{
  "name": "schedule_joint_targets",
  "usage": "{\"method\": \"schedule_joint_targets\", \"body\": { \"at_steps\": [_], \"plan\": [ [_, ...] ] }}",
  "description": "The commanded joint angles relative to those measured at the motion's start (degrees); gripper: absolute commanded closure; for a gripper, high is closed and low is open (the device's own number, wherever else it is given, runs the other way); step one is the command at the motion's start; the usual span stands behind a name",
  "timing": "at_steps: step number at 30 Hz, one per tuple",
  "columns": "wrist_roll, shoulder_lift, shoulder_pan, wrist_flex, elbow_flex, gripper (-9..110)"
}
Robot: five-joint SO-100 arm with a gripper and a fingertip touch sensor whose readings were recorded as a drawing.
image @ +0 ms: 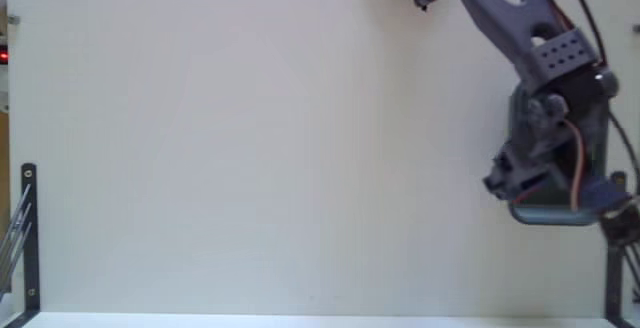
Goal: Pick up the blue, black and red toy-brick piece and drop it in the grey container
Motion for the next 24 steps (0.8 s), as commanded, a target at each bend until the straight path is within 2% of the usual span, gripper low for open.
{"method": "schedule_joint_targets", "body": {
  "at_steps": [1,24],
  "plan": [
    [0.3,0.7,-2.3,0.6,-3.3,40],
    [0.3,-3.7,-9.0,0.8,-7.9,40]
  ]
}}
